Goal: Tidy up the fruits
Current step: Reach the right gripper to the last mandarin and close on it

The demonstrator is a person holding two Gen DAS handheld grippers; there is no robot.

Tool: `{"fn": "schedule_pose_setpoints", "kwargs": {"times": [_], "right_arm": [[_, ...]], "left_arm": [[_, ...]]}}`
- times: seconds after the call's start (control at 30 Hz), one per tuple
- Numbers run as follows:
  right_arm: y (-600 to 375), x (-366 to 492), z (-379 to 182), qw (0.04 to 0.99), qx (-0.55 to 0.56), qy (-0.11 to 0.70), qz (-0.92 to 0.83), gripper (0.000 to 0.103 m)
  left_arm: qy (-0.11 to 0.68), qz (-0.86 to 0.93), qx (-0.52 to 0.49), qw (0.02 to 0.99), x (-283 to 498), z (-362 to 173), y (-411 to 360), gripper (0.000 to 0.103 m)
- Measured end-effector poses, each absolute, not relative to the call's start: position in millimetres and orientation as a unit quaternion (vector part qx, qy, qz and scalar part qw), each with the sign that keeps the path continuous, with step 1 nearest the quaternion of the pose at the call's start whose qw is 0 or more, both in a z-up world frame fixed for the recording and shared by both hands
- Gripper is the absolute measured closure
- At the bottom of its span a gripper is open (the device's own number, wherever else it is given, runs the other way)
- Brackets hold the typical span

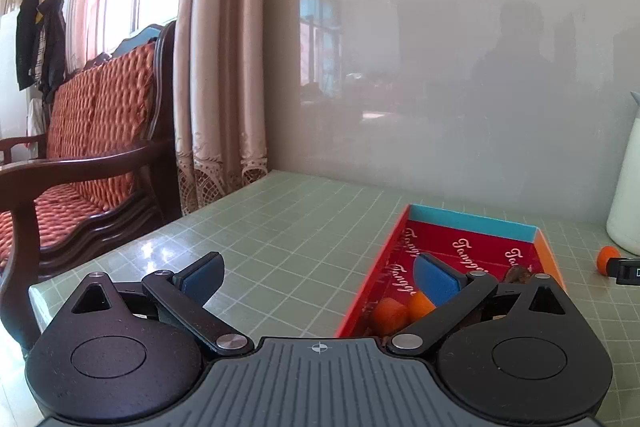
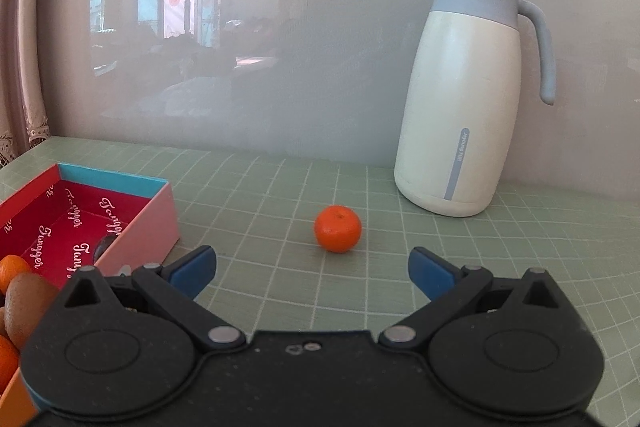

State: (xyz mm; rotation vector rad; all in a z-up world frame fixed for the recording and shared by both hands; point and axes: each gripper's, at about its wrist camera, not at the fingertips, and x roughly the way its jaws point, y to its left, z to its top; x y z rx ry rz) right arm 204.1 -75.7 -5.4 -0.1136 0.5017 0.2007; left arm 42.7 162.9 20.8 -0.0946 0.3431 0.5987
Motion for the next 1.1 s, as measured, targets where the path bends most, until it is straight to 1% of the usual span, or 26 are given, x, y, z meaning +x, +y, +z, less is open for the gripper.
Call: {"fn": "schedule_pose_setpoints", "kwargs": {"times": [0.27,0.5,0.63,0.67,0.73,0.77,0.8,0.93,0.97,1.07,1.1], "right_arm": [[-66.7,224.2,-14.4,0.957,-0.067,0.260,0.105,0.000],[-70.3,249.6,-16.9,0.955,-0.045,0.272,0.113,0.002],[-79.6,264.7,-22.2,0.950,-0.018,0.289,0.115,0.005],[-81.5,268.2,-23.2,0.950,-0.015,0.292,0.113,0.007],[-84.4,272.3,-23.4,0.949,-0.011,0.294,0.112,0.015],[-85.1,274.4,-23.6,0.948,-0.010,0.297,0.113,0.021],[-86.1,276.6,-24.1,0.947,-0.009,0.301,0.113,0.024],[-88.8,284.1,-26.2,0.944,-0.004,0.308,0.114,0.026],[-88.6,285.6,-26.3,0.944,-0.006,0.310,0.115,0.028],[-88.7,292.0,-28.8,0.941,-0.008,0.318,0.117,0.040],[-88.7,292.0,-28.8,0.941,-0.008,0.318,0.117,0.042]], "left_arm": [[0.173,0.325,-0.072,0.927,39.3,16.9,183.4,0.002],[0.169,0.333,-0.070,0.925,35.3,15.9,186.9,0.000],[0.168,0.333,-0.070,0.925,35.4,16.1,187.9,0.000],[0.168,0.332,-0.074,0.925,35.6,16.1,188.7,0.000],[0.169,0.330,-0.080,0.925,36.5,16.2,189.9,0.000],[0.170,0.329,-0.083,0.925,36.9,16.3,190.1,0.000],[0.170,0.329,-0.084,0.925,37.1,16.3,190.1,0.000],[0.168,0.330,-0.082,0.925,37.0,16.1,189.4,0.000],[0.169,0.330,-0.081,0.925,37.1,15.9,189.4,0.000],[0.171,0.331,-0.083,0.924,38.1,15.3,189.9,0.000],[0.172,0.332,-0.084,0.924,38.6,15.2,190.4,0.000]]}}
